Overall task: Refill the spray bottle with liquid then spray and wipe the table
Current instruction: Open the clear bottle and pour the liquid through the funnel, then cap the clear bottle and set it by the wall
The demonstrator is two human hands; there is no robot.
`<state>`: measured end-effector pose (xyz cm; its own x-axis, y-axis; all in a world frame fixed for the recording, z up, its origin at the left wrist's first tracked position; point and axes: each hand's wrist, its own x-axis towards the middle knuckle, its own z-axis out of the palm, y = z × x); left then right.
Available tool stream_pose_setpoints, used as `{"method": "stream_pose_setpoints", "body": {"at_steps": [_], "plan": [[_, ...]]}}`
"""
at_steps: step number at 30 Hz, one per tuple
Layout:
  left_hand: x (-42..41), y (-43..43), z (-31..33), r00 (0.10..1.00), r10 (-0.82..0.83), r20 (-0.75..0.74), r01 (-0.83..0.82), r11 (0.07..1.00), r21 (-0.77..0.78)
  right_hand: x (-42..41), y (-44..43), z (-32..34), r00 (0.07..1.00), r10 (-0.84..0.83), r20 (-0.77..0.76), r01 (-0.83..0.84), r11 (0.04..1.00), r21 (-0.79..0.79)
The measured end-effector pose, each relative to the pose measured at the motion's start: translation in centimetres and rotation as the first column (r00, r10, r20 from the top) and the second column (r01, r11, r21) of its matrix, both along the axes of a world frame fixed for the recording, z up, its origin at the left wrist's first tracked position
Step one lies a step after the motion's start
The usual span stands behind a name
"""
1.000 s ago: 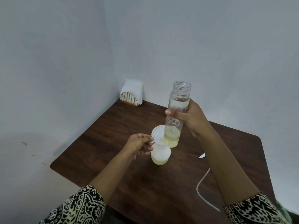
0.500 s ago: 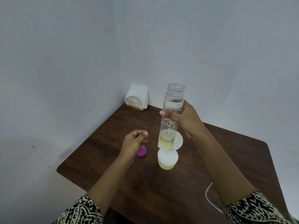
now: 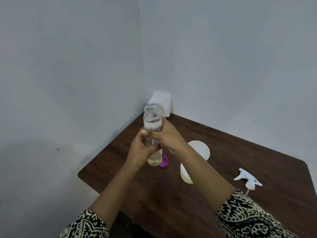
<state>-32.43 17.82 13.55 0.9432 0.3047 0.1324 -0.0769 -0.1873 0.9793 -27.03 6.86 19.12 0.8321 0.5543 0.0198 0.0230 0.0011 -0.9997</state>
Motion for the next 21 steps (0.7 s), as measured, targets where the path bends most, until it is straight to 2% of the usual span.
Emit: {"method": "stream_pose_setpoints", "body": {"at_steps": [4, 6, 8, 9, 10, 12, 13, 15, 17, 19, 21], "plan": [[-0.9, 1.9, -1.9, 0.988, 0.136, -0.074, -0.135, 0.991, 0.014, 0.1, 1.5, -1.6, 0.991, 0.107, -0.075, -0.113, 0.99, -0.08], [-1.4, 3.0, -3.0, 0.973, 0.197, -0.119, -0.199, 0.98, -0.009, 0.0, 1.9, -3.1, 0.991, 0.007, -0.137, -0.013, 0.999, -0.043], [-1.8, 4.2, -4.0, 0.956, 0.243, -0.166, -0.248, 0.969, -0.012, 0.1, 2.1, -5.6, 0.987, -0.139, -0.082, 0.127, 0.983, -0.136], [-2.0, 4.7, -4.5, 0.948, 0.257, -0.185, -0.265, 0.964, -0.019, 0.3, 2.2, -7.2, 0.986, -0.166, 0.028, 0.166, 0.942, -0.291], [-2.2, 5.1, -4.9, 0.943, 0.265, -0.2, -0.277, 0.96, -0.031, 0.6, 2.2, -8.9, 0.982, -0.116, 0.147, 0.174, 0.854, -0.49], [-2.5, 5.5, -5.2, 0.937, 0.273, -0.217, -0.288, 0.957, -0.043, 1.1, 2.3, -12.2, 0.971, 0.095, 0.22, 0.127, 0.577, -0.807], [-2.6, 5.7, -5.3, 0.937, 0.275, -0.217, -0.291, 0.956, -0.046, 1.3, 2.3, -13.4, 0.97, 0.149, 0.193, 0.106, 0.454, -0.885], [-2.7, 5.9, -5.5, 0.937, 0.276, -0.214, -0.293, 0.955, -0.05, 1.8, 2.5, -15.2, 0.971, 0.178, 0.16, 0.101, 0.299, -0.949], [-2.8, 6.1, -5.5, 0.936, 0.278, -0.217, -0.295, 0.954, -0.052, 2.4, 2.7, -16.2, 0.972, 0.195, 0.129, 0.09, 0.199, -0.976], [-2.9, 6.3, -5.6, 0.936, 0.271, -0.225, -0.292, 0.954, -0.063, 3.0, 3.0, -16.9, 0.973, 0.197, 0.123, 0.093, 0.155, -0.984], [-2.9, 6.3, -5.5, 0.939, 0.262, -0.222, -0.282, 0.957, -0.067, 3.4, 3.2, -17.3, 0.972, 0.184, 0.147, 0.116, 0.17, -0.979]]}}
